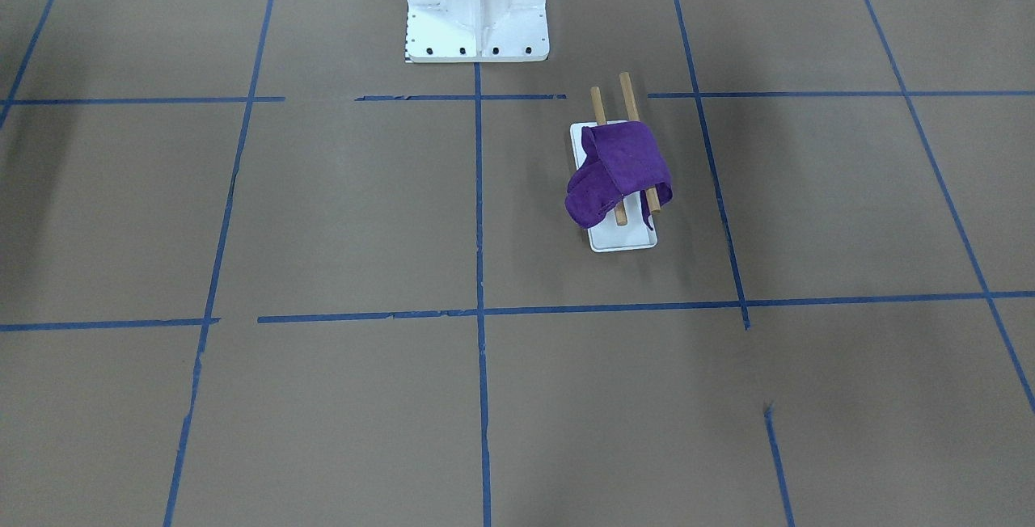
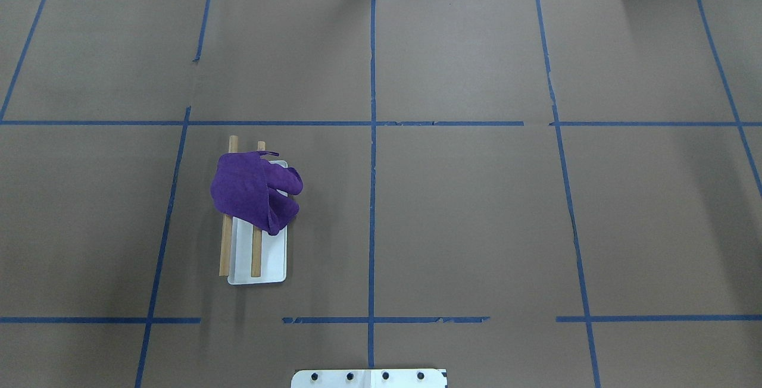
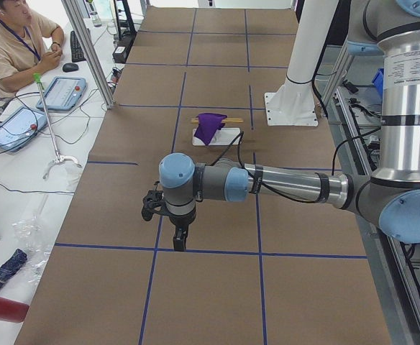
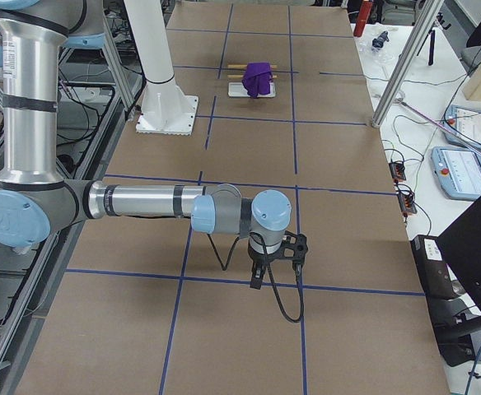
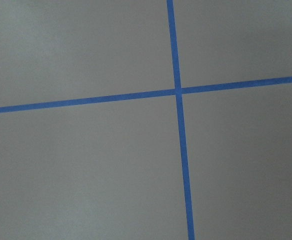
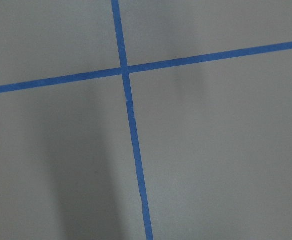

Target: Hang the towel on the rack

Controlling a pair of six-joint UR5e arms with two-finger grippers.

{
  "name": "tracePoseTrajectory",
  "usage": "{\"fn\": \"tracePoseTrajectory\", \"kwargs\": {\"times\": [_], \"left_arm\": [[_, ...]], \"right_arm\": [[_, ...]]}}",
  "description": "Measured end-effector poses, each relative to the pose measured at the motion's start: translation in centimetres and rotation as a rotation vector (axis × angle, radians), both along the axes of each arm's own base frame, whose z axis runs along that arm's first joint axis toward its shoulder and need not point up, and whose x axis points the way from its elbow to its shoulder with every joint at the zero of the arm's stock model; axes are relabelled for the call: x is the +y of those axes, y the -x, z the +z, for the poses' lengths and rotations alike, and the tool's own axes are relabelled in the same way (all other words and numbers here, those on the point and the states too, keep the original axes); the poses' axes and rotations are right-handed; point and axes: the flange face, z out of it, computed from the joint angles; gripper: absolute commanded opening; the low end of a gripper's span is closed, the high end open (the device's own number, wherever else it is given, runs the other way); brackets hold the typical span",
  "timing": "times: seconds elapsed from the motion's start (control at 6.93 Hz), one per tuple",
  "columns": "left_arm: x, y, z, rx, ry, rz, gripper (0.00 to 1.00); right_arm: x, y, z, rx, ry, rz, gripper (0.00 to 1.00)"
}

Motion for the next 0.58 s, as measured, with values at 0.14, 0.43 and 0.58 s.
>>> {"fn": "tracePoseTrajectory", "kwargs": {"times": [0.14, 0.43, 0.58], "left_arm": [[0.65, -0.02, 0.05, 0.041, 0.008, -0.005, 1.00], [0.63, -0.09, -0.43, 0.065, -0.006, -0.004, 1.00], [0.33, -0.08, -0.88, 0.064, -0.018, -0.003, 1.00]], "right_arm": [[-0.12, 0.00, -0.15, 0.001, -0.013, 0.006, 1.00], [-0.07, 0.08, -0.11, 0.000, -0.028, 0.003, 1.00], [-0.13, 0.18, -0.17, 0.000, -0.031, 0.002, 1.00]]}}
